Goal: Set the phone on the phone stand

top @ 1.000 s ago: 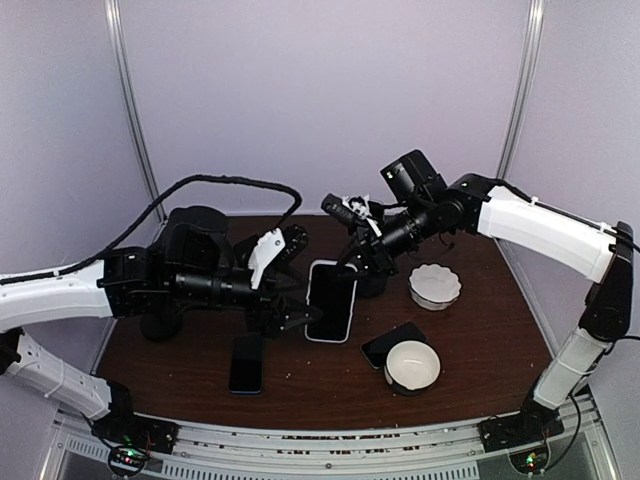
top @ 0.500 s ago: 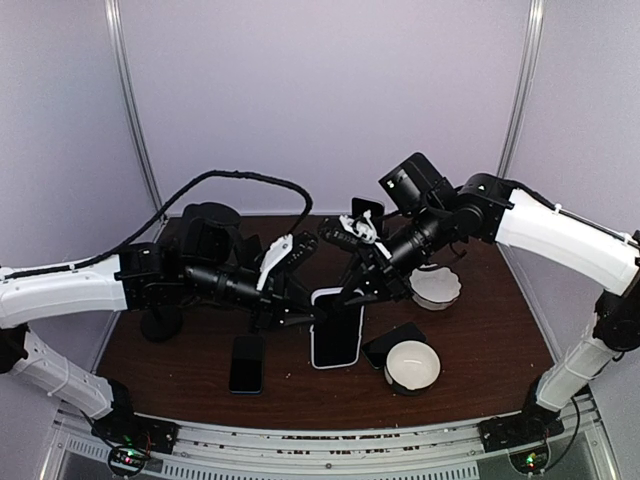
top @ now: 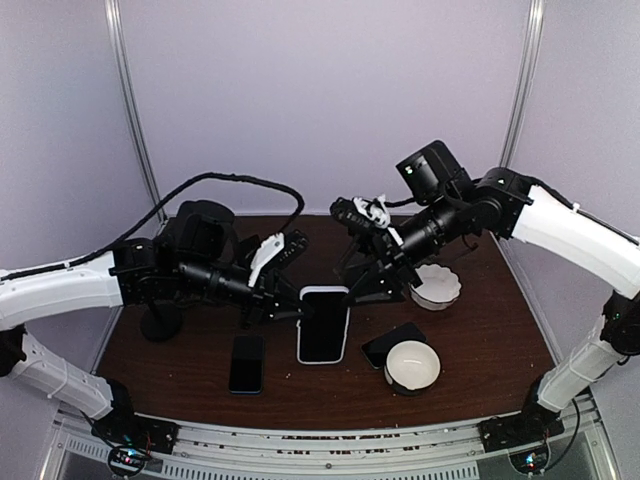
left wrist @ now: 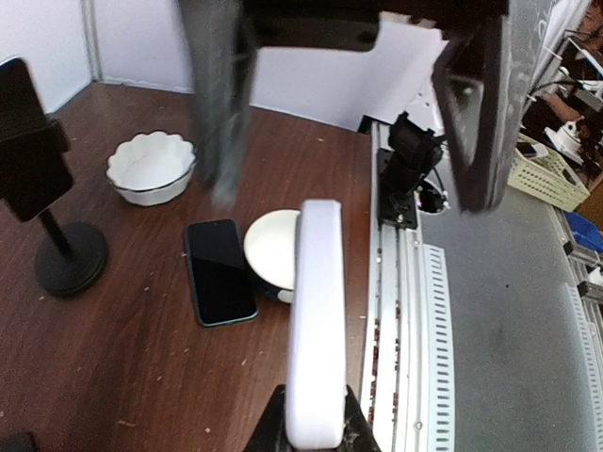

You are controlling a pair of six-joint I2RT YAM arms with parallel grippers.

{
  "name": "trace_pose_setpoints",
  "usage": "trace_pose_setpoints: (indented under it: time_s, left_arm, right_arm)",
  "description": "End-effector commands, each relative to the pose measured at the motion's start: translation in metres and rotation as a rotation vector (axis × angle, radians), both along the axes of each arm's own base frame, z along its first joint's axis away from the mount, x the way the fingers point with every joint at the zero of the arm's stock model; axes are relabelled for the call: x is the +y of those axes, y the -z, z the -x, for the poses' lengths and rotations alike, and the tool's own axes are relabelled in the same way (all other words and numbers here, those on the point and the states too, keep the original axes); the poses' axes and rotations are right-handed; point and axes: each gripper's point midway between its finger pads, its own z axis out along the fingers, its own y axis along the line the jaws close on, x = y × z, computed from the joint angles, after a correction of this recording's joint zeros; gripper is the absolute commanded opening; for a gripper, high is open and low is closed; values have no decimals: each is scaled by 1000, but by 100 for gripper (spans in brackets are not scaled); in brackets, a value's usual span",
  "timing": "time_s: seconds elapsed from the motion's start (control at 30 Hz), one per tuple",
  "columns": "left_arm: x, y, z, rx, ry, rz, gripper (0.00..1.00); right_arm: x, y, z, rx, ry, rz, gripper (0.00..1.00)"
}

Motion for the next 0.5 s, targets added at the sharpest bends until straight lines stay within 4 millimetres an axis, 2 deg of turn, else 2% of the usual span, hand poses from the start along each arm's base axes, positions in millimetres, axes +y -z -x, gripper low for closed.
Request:
trace_pose_setpoints:
  time_s: [0.0,0.13,0.27,0.4,0.47]
  left_arm:
    - [41,-47,-43,-145,-165,83,0]
    - [81,-38,-91,-208,-386,0,0]
    - [114,-27,-144,-202,-591,-41,0]
    - [140,-11,-185,-161,-668,-54,0]
    - [140,-10,-194,-123,-610,6,0]
  right_arm:
    - [-31,-33,-15,-70,75,-82,76]
    - [-66,-25,-31,-102,164,-79,76]
    - [-98,4,-36,-60,207,-49,76]
    - [-119,32,-37,-86,272,-62,76]
    - [-128,43,-41,-110,306,-63,76]
